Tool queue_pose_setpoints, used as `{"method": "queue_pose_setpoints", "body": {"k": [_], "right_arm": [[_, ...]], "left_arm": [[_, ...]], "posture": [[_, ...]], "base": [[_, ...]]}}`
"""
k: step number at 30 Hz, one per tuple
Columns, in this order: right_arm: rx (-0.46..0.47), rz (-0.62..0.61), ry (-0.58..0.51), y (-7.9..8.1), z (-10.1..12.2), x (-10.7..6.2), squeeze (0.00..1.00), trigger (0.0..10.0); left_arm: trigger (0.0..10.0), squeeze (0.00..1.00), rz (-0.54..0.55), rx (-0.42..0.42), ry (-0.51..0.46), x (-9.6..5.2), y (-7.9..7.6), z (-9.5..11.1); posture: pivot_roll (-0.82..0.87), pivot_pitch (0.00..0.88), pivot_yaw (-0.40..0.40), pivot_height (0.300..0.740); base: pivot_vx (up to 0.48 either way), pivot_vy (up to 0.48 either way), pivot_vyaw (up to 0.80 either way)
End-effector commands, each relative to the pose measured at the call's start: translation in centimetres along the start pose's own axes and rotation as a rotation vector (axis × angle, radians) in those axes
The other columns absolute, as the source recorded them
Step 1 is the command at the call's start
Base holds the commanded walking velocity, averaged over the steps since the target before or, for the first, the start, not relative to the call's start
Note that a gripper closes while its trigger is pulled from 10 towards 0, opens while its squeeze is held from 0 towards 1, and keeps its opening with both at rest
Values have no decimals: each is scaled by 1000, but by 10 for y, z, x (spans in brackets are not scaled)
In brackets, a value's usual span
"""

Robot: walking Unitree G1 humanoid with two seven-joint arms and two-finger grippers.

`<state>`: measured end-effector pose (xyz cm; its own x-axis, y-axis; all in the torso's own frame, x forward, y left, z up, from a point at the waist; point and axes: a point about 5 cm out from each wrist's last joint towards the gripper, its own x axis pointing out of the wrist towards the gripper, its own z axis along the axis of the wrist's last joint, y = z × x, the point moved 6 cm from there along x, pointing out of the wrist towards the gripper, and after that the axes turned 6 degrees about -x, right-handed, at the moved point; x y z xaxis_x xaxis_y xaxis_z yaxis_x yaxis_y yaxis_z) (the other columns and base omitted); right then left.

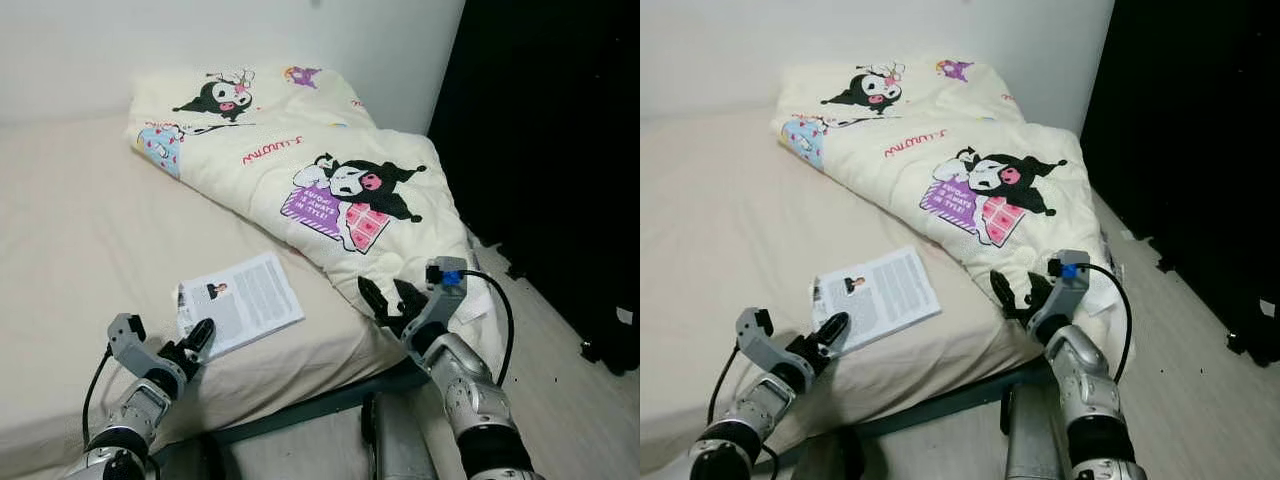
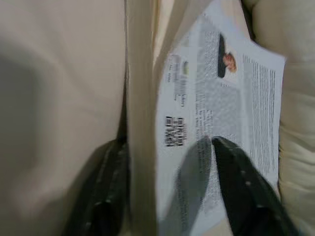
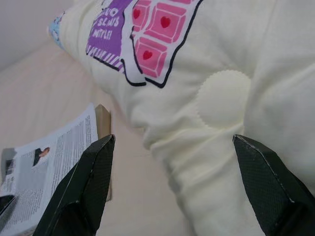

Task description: Clean up the room

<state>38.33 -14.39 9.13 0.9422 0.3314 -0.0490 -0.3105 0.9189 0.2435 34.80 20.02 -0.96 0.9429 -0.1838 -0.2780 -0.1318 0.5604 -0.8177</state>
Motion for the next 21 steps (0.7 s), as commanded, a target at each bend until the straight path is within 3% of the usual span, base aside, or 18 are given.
{"method": "queue_pose_setpoints", "body": {"k": [1, 8, 9, 11, 12, 13, 14, 16, 17, 19, 20, 21], "right_arm": [[8, -22, -3, -5, 4, 0, 0, 10000], [-1, -54, -25, -16, 18, 1, 0, 10000], [5, -82, -55, -25, 29, 0, 0, 10000], [5, -82, -55, -25, 29, 0, 0, 10000], [28, -103, -90, -33, 39, -1, 0, 10000], [106, -124, -191, -46, 67, -3, 0, 10000], [106, -124, -191, -46, 67, -3, 0, 10000], [186, -122, -306, -55, 98, -7, 0, 10000], [186, -122, -306, -55, 98, -7, 0, 10000], [226, -117, -403, -64, 126, -12, 0, 10000], [226, -117, -403, -64, 126, -12, 0, 10000], [226, -134, -451, -75, 143, -17, 0, 10000]], "left_arm": [[0, 0, 33, -68, 126, -8, 11, -43], [0, 0, 24, -94, 107, -10, 12, -36], [0, 0, -23, -127, 67, -8, 6, -25], [0, 0, -23, -127, 67, -8, 6, -25], [0, 0, -89, -156, 39, -5, -5, -16], [0, 0, -251, -141, 2, -1, -30, 4], [0, 0, -251, -141, 2, -1, -30, 4], [0, 0, -366, -88, -60, -1, -51, 32], [0, 0, -366, -88, -60, -1, -51, 32], [0, 0, -406, -10, -181, -2, -67, 71], [0, 0, -406, -10, -181, -2, -67, 71], [0, 0, -413, 55, -332, -8, -80, 119]], "posture": [[-233, 210, -1, 501], [-232, 179, 0, 501], [-226, 169, -2, 501], [-226, 169, -2, 501], [-219, 160, -3, 501], [-208, 149, -5, 501], [-208, 149, -5, 501], [-205, 126, -9, 501], [-205, 126, -9, 501], [-195, 117, -12, 501], [-195, 117, -12, 501], [-181, 102, -16, 501]], "base": [[0, 0, 0], [0, 0, 0], [0, 0, 0], [0, 0, 0], [0, 0, 0], [0, 0, 0], [0, 0, 0], [0, 0, 0], [0, 0, 0], [0, 0, 0], [0, 0, 0], [0, 0, 0]]}}
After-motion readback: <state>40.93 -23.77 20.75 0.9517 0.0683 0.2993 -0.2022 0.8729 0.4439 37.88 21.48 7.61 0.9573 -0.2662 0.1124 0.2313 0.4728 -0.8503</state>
